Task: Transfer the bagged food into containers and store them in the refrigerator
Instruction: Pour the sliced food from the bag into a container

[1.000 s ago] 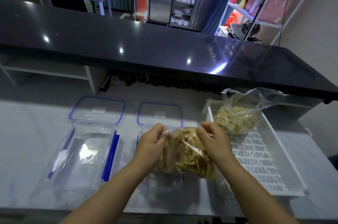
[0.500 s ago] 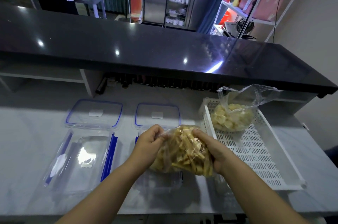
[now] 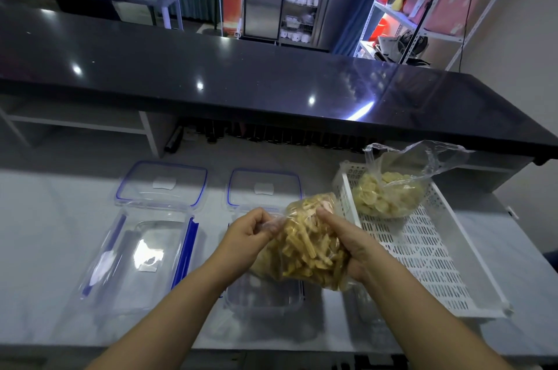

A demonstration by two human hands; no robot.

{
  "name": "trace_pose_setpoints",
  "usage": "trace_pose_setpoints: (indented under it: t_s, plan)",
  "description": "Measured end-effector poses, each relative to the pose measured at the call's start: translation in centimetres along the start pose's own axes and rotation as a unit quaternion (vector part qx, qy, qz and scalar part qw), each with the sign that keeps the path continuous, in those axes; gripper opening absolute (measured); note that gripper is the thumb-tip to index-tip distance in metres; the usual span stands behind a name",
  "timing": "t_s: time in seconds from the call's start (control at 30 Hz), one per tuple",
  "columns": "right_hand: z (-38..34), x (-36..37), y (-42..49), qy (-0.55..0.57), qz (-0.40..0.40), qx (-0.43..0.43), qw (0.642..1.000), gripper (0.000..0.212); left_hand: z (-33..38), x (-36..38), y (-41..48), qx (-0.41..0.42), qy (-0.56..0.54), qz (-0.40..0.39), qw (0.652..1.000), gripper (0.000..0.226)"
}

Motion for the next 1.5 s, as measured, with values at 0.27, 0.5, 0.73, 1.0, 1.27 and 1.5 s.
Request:
trace_pose_setpoints:
  t_s: [0.27,0.5,0.73,1.0,1.27,1.5]
  plan:
    - [-0.6,1.6,-1.1,-0.172,0.079,-0.158,0.969,0.056,0.0,-0.3,-0.2,-0.007,0.005,0.027,1.000,0.013]
    - [-1.4,2.6,-2.1,-0.230,0.105,-0.247,0.935,0.043,-0.6,-0.6,-0.3,-0.008,0.004,0.046,0.999,0.013]
    - [-0.9,3.2,-1.7,-0.222,0.111,-0.235,0.940,0.050,-1.9,-1.8,0.0,0.005,0.172,0.055,0.984,0.018]
    - [-2.6,3.7,-1.5,-0.190,0.100,-0.226,0.950,0.049,-0.5,-3.0,1.0,0.005,0.161,0.052,0.986,0.016]
    - [-2.1,2.3,-1.5,-0.222,0.052,-0.141,0.963,0.063,0.0,-4.2,0.4,-0.006,0.179,-0.092,0.980,0.011]
    - [-3.1,3.2,-0.9,-0.154,0.081,-0.178,0.969,0.049,1.6,-4.4,2.2,0.028,0.176,0.011,0.984,0.017]
Point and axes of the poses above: each hand's wrist, its own y-axis towards the middle knuckle, its own x-axis out of the palm, z = x × y, the point moved 1 cm from there along y, towards the middle knuckle, and after that the axes turned 7 degrees about z, right-handed, at the moved point
